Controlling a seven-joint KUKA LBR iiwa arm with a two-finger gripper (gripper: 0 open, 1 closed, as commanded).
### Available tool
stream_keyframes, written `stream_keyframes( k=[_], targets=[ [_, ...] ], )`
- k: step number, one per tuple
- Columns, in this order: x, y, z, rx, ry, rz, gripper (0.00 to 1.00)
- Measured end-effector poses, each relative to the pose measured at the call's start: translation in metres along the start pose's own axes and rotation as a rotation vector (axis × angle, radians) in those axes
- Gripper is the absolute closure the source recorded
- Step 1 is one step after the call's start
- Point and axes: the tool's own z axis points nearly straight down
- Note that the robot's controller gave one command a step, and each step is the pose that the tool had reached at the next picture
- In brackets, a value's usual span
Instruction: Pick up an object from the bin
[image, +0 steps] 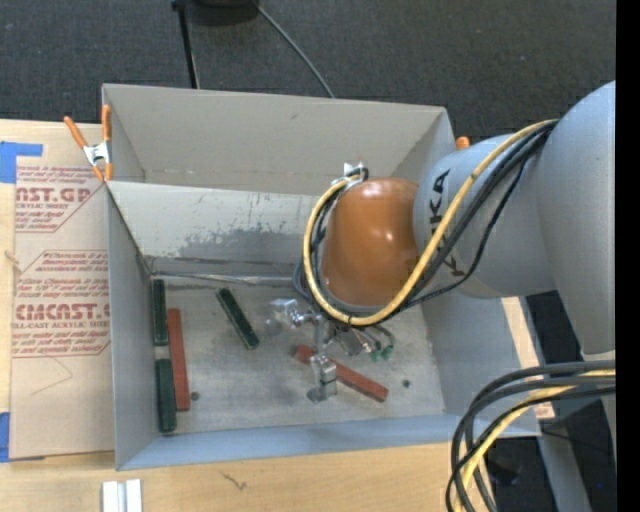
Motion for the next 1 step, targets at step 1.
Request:
stream_keyframes(
  k=[1],
  targets=[
    [0.0000,0.0000,0.0000,0.000,0.000,0.000,0.00]
  ],
)
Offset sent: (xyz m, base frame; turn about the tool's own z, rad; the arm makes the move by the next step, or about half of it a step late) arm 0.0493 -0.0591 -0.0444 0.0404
